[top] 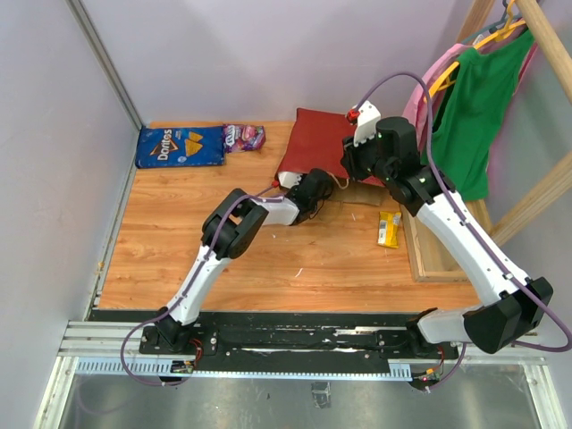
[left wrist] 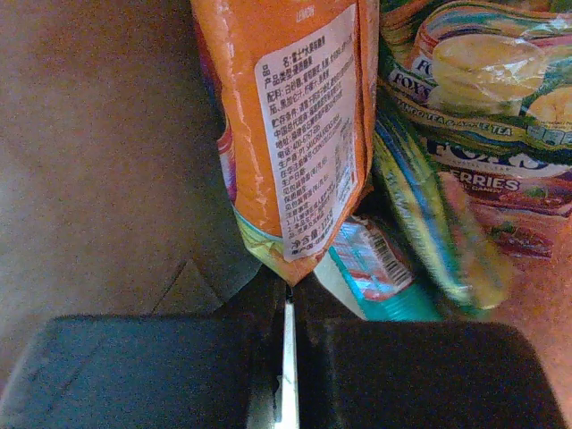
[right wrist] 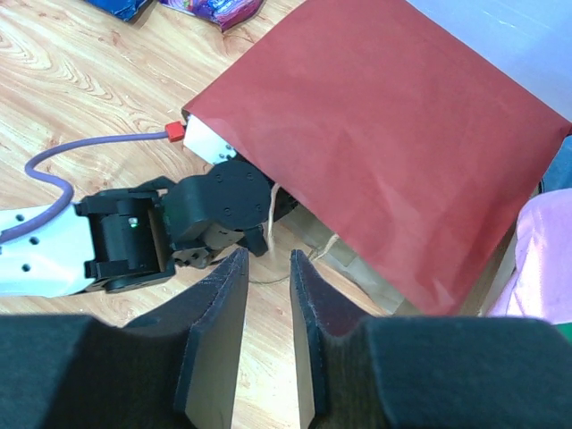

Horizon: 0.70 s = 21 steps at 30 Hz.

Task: Take the snacks out of the paper bag
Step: Take out the snack from the paper bag.

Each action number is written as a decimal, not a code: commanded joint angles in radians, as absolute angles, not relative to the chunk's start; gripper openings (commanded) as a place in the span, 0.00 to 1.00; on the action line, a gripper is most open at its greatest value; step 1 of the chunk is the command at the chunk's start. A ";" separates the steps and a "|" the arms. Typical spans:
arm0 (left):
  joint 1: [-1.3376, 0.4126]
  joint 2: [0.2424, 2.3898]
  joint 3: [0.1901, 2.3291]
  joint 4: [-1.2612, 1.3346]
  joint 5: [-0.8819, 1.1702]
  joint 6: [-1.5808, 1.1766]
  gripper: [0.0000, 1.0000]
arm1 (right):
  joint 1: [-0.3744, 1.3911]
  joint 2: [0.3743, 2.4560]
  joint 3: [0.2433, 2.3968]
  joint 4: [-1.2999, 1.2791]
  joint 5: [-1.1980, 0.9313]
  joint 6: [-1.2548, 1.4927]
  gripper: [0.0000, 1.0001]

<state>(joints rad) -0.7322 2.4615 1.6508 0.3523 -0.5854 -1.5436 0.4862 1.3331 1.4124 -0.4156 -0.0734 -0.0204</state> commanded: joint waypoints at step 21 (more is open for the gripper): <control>-0.798 2.100 1.186 0.632 -0.530 -1.464 0.01 | 0.477 1.310 1.385 -0.349 -0.029 0.065 0.25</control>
<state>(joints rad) -0.7837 2.1849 1.2224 0.5724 -0.5182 -1.4990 0.4862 1.3331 1.4010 -0.3851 -0.0322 0.0341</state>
